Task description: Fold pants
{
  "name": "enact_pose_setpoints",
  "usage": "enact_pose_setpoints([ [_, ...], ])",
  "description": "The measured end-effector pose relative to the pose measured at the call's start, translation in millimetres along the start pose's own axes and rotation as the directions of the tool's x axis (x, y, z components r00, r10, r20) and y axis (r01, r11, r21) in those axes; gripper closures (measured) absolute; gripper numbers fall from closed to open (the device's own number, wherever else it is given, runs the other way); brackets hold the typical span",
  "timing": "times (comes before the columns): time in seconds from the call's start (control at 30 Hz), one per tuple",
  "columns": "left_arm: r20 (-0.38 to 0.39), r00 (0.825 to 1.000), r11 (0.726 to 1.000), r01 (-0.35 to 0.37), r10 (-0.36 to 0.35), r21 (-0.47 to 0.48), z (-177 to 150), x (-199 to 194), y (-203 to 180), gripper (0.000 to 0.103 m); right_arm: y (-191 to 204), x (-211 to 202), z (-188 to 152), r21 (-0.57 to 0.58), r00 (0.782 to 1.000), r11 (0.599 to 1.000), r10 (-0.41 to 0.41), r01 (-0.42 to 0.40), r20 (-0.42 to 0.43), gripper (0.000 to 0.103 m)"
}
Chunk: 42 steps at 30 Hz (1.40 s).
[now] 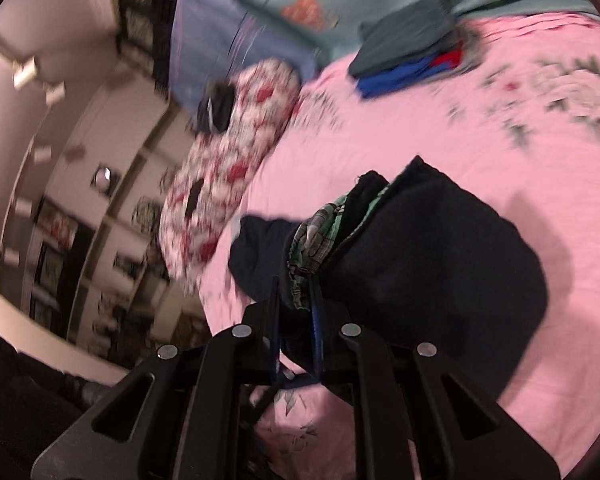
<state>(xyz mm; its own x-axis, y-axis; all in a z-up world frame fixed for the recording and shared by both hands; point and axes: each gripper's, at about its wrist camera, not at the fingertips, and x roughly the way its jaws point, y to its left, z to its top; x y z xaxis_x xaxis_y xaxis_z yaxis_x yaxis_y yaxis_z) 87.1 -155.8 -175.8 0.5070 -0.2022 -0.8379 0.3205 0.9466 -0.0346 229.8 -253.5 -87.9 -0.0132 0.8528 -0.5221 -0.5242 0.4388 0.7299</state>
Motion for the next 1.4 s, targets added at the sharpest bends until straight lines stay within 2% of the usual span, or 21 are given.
enact_pose_setpoints([
  [0.17, -0.016, 0.998, 0.991, -0.064, 0.062, -0.115, -17, -14, 44, 0.003, 2, 69, -23, -0.054, 0.981, 0.998, -0.041, 0.031, -0.190, 0.090],
  [0.3, -0.052, 0.995, 0.982, -0.092, 0.085, -0.164, -27, -16, 69, 0.003, -10, 102, -43, -0.058, 0.955, 0.992, -0.127, 0.116, -0.267, 0.087],
  [0.37, -0.061, 0.994, 0.979, -0.104, 0.095, -0.173, -27, -18, 80, 0.003, -9, 102, -46, -0.033, 0.959, 0.994, -0.114, 0.109, -0.260, 0.074],
  [0.4, -0.061, 0.994, 0.978, -0.105, 0.096, -0.178, -26, -21, 86, 0.003, -4, 98, -46, -0.025, 0.959, 0.995, -0.103, 0.100, -0.265, 0.063],
  [0.43, -0.058, 0.994, 0.978, -0.103, 0.094, -0.184, -25, -24, 91, 0.003, 2, 92, -45, -0.022, 0.960, 0.995, -0.099, 0.096, -0.260, 0.056],
  [0.53, -0.051, 0.996, 0.971, -0.088, 0.079, -0.220, -23, -30, 108, 0.002, 16, 65, -44, -0.048, 0.978, 0.995, -0.090, 0.082, -0.189, 0.056],
  [0.57, -0.049, 0.996, 0.968, -0.079, 0.070, -0.239, -23, -31, 116, 0.002, 23, 55, -44, -0.071, 0.981, 0.992, -0.117, 0.107, -0.153, 0.056],
  [0.67, -0.041, 0.999, 0.947, -0.036, 0.024, -0.320, -21, -30, 141, 0.002, 33, 44, -41, -0.139, 0.971, 0.968, -0.223, 0.211, -0.081, 0.056],
  [0.73, -0.030, 0.999, 0.926, -0.001, -0.011, -0.378, -18, -28, 160, 0.003, 38, 50, -39, -0.178, 0.963, 0.953, -0.261, 0.246, -0.069, 0.065],
  [0.77, -0.023, 0.999, 0.912, 0.021, -0.033, -0.409, -15, -27, 170, 0.003, 39, 55, -38, -0.190, 0.959, 0.948, -0.273, 0.255, -0.076, 0.066],
  [0.87, -0.013, 0.996, 0.882, 0.071, -0.087, -0.466, -11, -20, 187, 0.003, 37, 81, -38, -0.226, 0.928, 0.919, -0.355, 0.325, -0.110, 0.067],
  [0.97, -0.016, 0.992, 0.857, 0.100, -0.126, -0.505, -6, -10, 199, 0.003, 27, 101, -33, -0.177, 0.887, 0.893, -0.439, 0.414, -0.142, 0.067],
  [1.03, -0.009, 0.991, 0.852, 0.111, -0.135, -0.511, -5, -10, 203, 0.003, 18, 114, -32, -0.136, 0.861, 0.874, -0.484, 0.466, -0.158, 0.064],
  [1.07, -0.010, 0.991, 0.855, 0.112, -0.136, -0.507, -5, -9, 204, 0.003, 12, 122, -33, -0.128, 0.834, 0.852, -0.524, 0.508, -0.175, 0.064],
  [1.1, -0.020, 0.991, 0.864, 0.109, -0.136, -0.491, -5, -8, 203, 0.003, 8, 126, -34, -0.117, 0.819, 0.840, -0.543, 0.530, -0.185, 0.063],
  [1.17, -0.027, 0.989, 0.874, 0.113, -0.142, -0.472, -6, -7, 202, 0.003, 6, 128, -36, -0.088, 0.816, 0.834, -0.551, 0.545, -0.175, 0.061],
  [1.2, -0.027, 0.988, 0.877, 0.121, -0.151, -0.466, -7, -7, 202, 0.003, 8, 130, -36, -0.099, 0.805, 0.823, -0.568, 0.560, -0.171, 0.061],
  [1.27, -0.030, 0.984, 0.875, 0.140, -0.174, -0.464, -6, -4, 203, 0.003, 12, 133, -38, -0.129, 0.778, 0.795, -0.607, 0.593, -0.163, 0.067],
  [1.3, -0.029, 0.983, 0.875, 0.148, -0.181, -0.460, -5, -3, 203, 0.003, 12, 133, -37, -0.127, 0.770, 0.787, -0.617, 0.604, -0.163, 0.075],
  [1.37, -0.030, 0.980, 0.879, 0.160, -0.194, -0.449, -3, -2, 202, 0.003, 9, 127, -35, -0.100, 0.770, 0.789, -0.614, 0.607, -0.172, 0.085],
  [1.4, -0.031, 0.979, 0.880, 0.168, -0.202, -0.445, -2, -1, 203, 0.003, 7, 124, -33, -0.071, 0.779, 0.797, -0.602, 0.600, -0.177, 0.089],
])
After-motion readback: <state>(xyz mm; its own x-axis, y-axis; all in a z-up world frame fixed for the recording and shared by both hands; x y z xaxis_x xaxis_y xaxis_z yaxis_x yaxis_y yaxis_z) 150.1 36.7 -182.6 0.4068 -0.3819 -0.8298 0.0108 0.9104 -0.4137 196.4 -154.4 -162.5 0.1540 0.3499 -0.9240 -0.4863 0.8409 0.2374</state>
